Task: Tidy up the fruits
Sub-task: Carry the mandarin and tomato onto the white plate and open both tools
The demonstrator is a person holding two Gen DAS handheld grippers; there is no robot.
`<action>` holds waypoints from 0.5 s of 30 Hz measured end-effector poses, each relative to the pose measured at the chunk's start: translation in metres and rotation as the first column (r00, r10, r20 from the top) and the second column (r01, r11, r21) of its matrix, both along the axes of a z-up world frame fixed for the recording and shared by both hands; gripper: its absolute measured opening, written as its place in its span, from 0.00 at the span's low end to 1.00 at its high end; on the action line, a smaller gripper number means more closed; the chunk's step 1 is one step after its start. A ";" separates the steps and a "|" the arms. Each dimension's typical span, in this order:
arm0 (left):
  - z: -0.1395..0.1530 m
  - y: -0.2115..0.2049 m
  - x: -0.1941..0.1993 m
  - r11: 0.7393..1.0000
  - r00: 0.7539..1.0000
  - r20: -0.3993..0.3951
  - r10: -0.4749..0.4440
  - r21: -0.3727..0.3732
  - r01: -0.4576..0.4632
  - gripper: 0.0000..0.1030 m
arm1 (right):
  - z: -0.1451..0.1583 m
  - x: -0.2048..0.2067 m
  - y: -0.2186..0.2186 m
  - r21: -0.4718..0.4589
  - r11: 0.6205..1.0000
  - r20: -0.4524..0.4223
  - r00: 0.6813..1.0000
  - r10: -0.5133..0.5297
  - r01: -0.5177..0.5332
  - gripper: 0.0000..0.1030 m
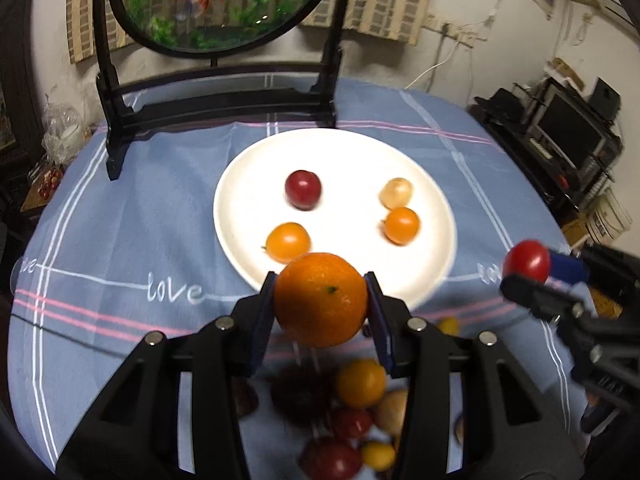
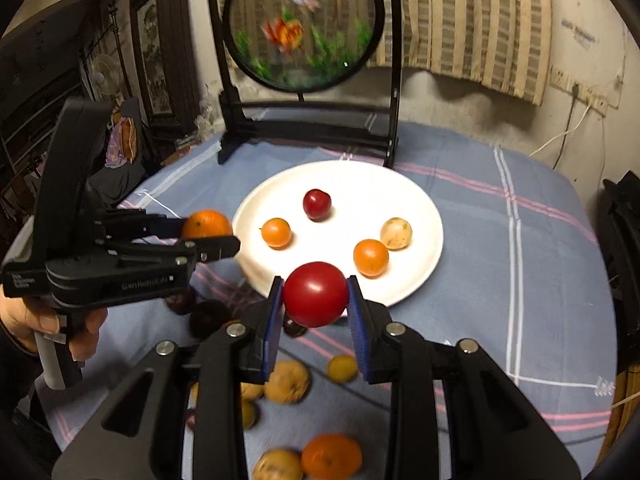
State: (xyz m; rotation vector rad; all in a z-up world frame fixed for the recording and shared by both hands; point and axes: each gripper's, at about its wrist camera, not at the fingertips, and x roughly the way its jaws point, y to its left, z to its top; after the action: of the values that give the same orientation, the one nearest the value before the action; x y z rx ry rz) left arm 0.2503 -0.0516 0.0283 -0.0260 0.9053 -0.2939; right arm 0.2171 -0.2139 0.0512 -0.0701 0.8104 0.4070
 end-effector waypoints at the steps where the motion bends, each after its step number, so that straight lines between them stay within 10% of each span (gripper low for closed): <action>1: -0.005 0.000 0.010 1.000 1.000 -0.010 0.007 0.000 -0.007 0.42 | -0.009 0.011 0.001 0.004 1.000 -0.019 1.000 -0.002 0.002 0.30; 15: -0.040 0.017 0.100 0.996 0.995 -0.046 0.092 0.015 -0.092 0.42 | -0.066 0.094 0.025 0.037 0.998 -0.133 0.990 0.046 -0.042 0.30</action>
State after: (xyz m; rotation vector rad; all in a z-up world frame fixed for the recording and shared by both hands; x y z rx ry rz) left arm 0.3501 -0.0346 -0.0114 -0.0629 0.9495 -0.2021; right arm 0.3106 -0.1887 -0.0148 -0.0287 0.9353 0.4708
